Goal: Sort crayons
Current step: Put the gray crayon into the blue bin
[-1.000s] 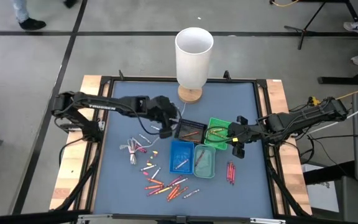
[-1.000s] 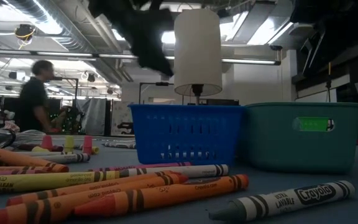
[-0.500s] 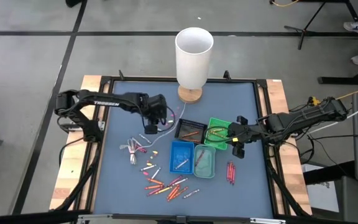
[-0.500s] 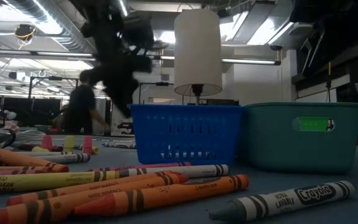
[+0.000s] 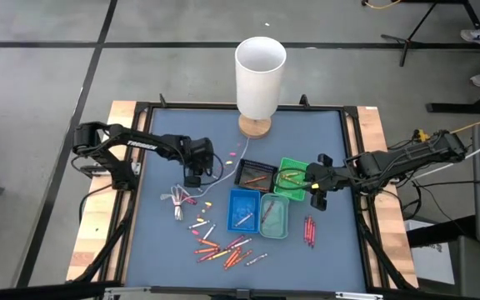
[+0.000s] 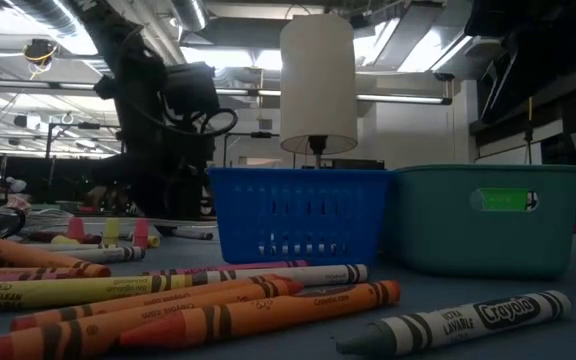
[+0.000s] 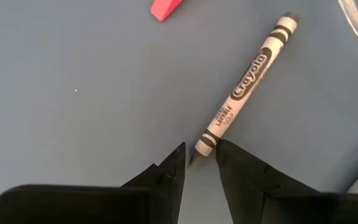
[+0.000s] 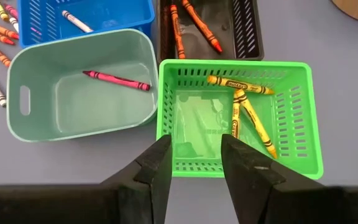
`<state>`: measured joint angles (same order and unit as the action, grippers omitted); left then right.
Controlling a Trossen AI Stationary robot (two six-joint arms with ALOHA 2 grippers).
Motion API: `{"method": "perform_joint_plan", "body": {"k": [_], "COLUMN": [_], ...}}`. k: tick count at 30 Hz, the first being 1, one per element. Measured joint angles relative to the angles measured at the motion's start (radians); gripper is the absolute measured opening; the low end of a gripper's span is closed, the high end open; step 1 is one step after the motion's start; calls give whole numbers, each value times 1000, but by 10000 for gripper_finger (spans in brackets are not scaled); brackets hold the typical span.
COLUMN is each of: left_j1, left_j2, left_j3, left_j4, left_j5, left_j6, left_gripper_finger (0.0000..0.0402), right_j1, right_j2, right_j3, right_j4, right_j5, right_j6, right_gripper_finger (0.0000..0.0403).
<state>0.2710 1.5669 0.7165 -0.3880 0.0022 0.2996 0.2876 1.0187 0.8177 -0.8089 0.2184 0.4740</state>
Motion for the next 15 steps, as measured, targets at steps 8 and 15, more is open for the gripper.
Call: {"method": "perform_joint_plan", "body": {"k": [8, 15], "left_j1": [2, 1], "left_j2": [-1, 1], "left_j3": [-29, -30], "left_j4": [30, 27], "left_j5": [31, 41], "left_j6": [-33, -36], "left_gripper_finger": [89, 63], "right_j1": [0, 0], "right_j2": [0, 0], "right_j3": [0, 0], "right_j4": [0, 0], "right_j5": [0, -1], "right_j6": [0, 0], "right_gripper_finger": [136, 136]}}
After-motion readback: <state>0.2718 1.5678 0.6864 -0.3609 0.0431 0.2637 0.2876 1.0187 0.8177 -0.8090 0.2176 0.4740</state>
